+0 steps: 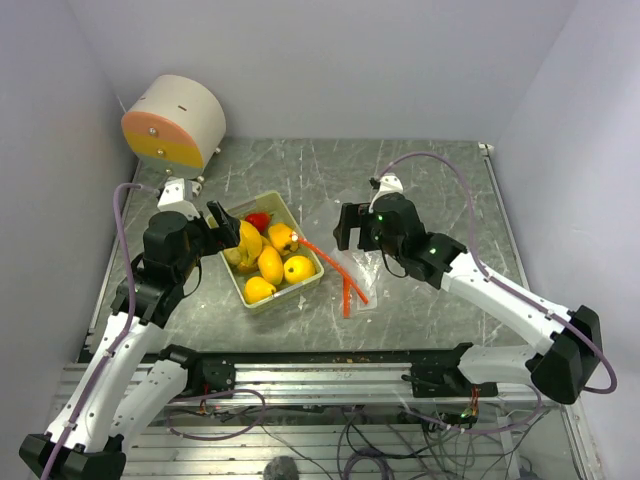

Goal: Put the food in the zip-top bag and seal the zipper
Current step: Pick up the zipper food storage bag at the center of the board.

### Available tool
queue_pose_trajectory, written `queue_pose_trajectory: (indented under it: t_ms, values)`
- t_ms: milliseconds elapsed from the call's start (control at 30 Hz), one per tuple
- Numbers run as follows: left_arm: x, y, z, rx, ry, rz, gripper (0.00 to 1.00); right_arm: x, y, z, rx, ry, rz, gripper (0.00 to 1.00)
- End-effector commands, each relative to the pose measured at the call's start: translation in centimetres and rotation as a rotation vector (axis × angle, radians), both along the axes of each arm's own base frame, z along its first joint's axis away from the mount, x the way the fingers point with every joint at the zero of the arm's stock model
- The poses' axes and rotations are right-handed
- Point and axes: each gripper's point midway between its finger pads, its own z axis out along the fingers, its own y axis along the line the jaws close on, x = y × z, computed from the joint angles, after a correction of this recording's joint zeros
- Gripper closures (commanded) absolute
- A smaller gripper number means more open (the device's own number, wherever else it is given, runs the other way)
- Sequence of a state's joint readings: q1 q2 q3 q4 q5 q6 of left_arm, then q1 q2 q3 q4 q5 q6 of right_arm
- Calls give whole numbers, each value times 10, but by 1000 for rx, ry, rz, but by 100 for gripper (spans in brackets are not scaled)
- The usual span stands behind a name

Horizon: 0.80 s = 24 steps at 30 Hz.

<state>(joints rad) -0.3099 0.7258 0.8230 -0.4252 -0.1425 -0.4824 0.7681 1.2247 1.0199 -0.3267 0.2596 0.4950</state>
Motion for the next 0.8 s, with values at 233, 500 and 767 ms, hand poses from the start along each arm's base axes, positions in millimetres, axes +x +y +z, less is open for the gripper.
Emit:
queue_pose_trajectory:
  t_ms: [233, 500, 767]
  values:
    - [-3, 0, 3, -3, -2, -15, 4, 11, 5, -32, -128, -3, 52, 0]
    - [-6, 1, 4, -12, -15, -14, 4, 5, 14, -79, -179, 65, 131, 4]
    - [-7, 1, 2, -9, -4, -16, 4, -8, 23, -119, -263, 113, 206, 6]
